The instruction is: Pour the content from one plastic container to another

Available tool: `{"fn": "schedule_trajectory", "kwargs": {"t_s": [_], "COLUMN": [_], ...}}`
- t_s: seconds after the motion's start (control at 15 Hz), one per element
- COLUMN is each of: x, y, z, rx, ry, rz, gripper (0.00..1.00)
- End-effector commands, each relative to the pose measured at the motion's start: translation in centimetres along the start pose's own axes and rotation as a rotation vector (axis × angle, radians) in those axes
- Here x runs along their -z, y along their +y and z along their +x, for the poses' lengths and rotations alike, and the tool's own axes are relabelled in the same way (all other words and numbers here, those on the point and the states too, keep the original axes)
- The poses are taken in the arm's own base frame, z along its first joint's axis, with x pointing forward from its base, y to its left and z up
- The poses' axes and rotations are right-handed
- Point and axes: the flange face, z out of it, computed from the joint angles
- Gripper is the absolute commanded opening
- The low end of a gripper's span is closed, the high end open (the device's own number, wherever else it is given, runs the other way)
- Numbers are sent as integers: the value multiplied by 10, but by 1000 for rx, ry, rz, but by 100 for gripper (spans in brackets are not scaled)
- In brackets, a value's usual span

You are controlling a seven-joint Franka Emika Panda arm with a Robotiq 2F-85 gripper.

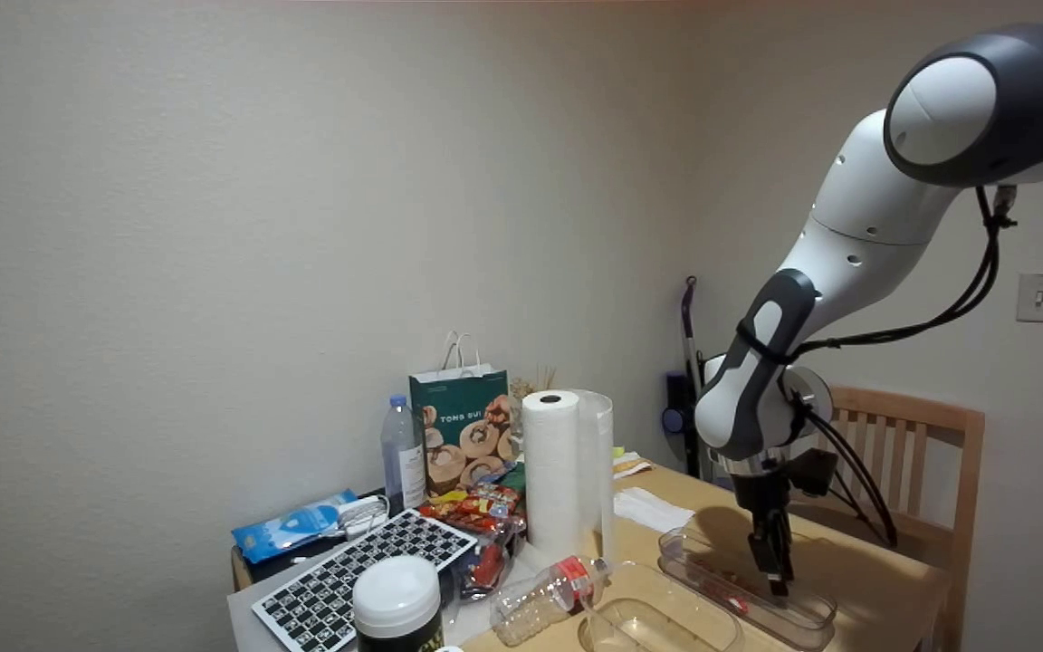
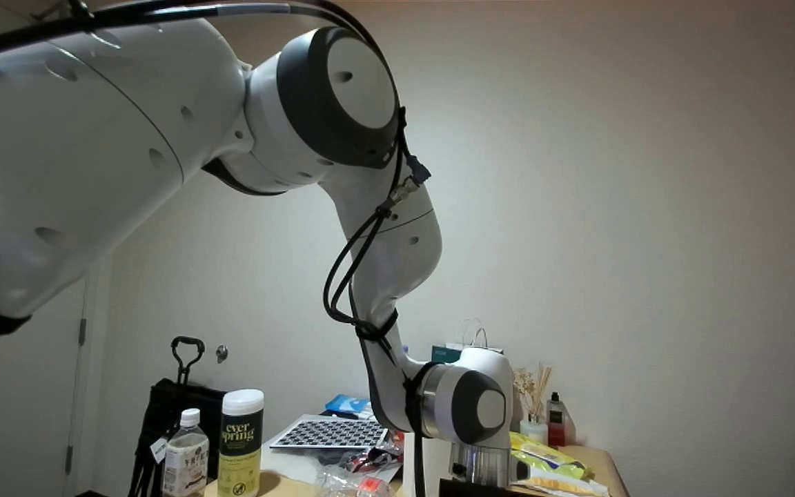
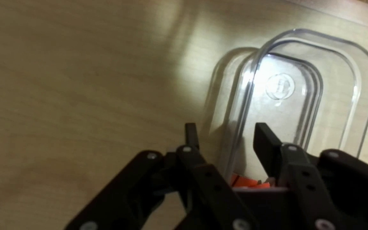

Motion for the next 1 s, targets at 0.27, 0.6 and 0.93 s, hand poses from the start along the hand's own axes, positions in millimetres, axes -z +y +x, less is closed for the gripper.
{"fn": "schedule_trajectory", "kwargs": {"t_s": [0.27,0.6,0.93], "x": [11,51,115], "y": [0,-12,-37], "z": [-5,-1,7], "rx": [-48,-122,-169], "ry": [18,75,145], "rz": [4,-16,-101], "gripper": [4,5,5]}}
